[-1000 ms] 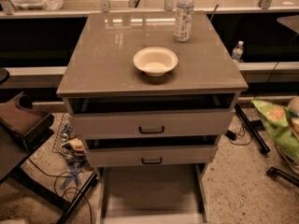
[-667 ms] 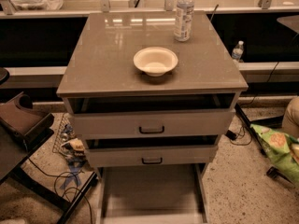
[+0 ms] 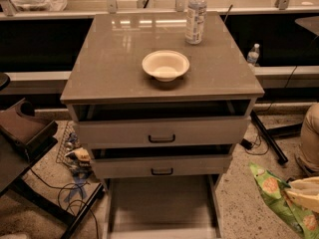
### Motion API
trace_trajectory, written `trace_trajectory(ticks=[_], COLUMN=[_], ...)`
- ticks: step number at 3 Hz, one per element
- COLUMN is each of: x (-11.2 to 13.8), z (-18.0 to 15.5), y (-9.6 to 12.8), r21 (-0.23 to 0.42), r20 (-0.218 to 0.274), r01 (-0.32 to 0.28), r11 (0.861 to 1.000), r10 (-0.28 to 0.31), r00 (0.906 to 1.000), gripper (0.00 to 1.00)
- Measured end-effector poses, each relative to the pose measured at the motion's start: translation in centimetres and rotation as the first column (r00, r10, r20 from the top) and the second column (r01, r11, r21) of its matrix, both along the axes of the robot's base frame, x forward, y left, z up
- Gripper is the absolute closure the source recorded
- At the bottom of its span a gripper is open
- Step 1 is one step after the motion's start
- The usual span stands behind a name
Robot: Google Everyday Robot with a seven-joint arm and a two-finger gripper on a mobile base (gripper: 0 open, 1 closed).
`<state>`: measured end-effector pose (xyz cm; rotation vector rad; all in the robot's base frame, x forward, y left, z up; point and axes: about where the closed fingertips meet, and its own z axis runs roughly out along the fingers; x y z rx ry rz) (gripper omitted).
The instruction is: Place green rice chip bag into bottom drawer
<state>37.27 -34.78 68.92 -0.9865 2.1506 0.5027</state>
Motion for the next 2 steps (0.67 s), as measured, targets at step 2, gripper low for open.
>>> trace_trajectory(ticks=[2], x=[0.4], z=[-2.4], y=[2.1], r21=[-0.002], r20=[-0.017], r01=[-0.010], r11=[1.000], r10=[0.010], r00=[0.9998], gripper=[1.00])
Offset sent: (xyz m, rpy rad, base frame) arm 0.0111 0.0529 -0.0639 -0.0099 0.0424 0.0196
